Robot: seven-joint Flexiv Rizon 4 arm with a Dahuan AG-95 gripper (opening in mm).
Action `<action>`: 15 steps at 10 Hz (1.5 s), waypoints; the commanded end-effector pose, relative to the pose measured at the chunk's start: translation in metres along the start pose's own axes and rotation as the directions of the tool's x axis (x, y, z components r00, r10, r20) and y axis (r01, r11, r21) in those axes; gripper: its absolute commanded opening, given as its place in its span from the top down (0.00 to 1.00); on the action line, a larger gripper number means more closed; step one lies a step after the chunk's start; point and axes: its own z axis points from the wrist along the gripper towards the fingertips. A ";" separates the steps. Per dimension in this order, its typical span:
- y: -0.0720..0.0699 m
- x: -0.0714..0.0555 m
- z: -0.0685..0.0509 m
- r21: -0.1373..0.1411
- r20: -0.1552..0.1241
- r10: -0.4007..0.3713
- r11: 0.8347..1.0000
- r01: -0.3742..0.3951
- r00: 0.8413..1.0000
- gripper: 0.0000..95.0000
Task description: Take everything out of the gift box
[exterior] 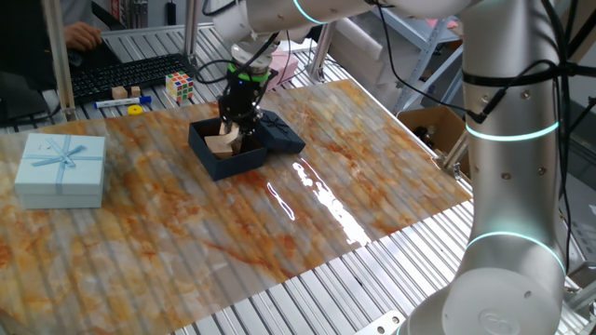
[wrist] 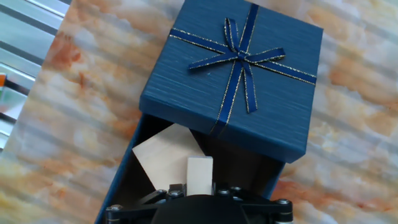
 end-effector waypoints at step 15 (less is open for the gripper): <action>-0.017 0.098 -0.036 -0.040 -0.032 -0.524 0.852 0.523 0.851 1.00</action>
